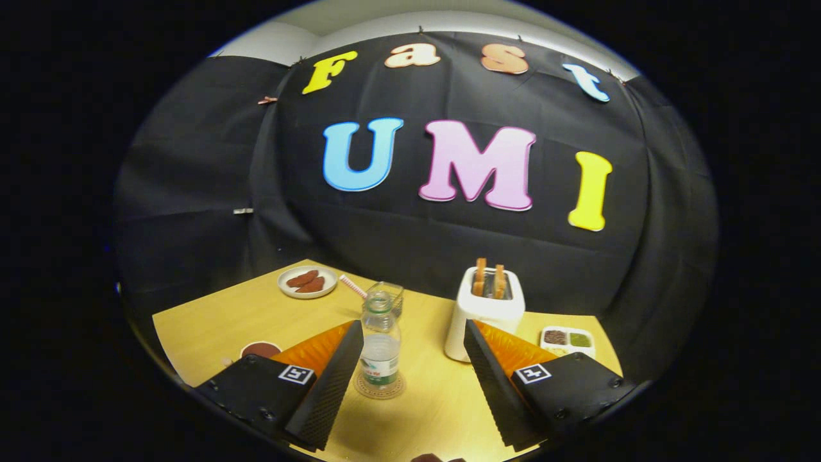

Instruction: Take the bottle from table, then pour the juice into the cup, finally place the bottle on the coaster

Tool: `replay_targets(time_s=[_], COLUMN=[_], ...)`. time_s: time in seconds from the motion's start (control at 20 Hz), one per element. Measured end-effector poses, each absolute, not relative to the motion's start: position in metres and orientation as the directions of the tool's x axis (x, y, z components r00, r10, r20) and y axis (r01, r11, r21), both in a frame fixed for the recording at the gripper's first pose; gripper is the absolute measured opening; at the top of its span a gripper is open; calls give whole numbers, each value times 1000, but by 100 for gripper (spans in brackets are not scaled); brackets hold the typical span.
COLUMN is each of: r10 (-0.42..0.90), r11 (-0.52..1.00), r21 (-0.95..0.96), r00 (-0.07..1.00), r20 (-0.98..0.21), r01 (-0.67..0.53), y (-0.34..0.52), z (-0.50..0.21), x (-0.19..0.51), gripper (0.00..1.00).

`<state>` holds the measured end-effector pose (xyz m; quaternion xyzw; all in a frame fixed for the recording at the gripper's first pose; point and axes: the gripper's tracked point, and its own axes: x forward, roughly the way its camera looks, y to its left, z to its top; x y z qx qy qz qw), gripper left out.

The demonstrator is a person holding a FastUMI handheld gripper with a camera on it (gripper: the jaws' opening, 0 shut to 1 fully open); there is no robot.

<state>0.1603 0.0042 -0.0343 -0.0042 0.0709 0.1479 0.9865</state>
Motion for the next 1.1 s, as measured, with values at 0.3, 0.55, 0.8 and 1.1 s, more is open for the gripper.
replay_targets(time_s=[0.3, 0.55, 0.8, 1.1], r10=[127, 30, -32, -58], r11=[991, 999, 999, 996], r21=[-25, -37, -25, 59], r00=[989, 998, 999, 997], r20=[-77, -62, -44, -50], r01=[-129, -32, 31, 61], y=[-61, -107, -146, -177], z=[35, 64, 79, 75], x=[92, 31, -18, -36], gripper=[97, 97, 97, 97])
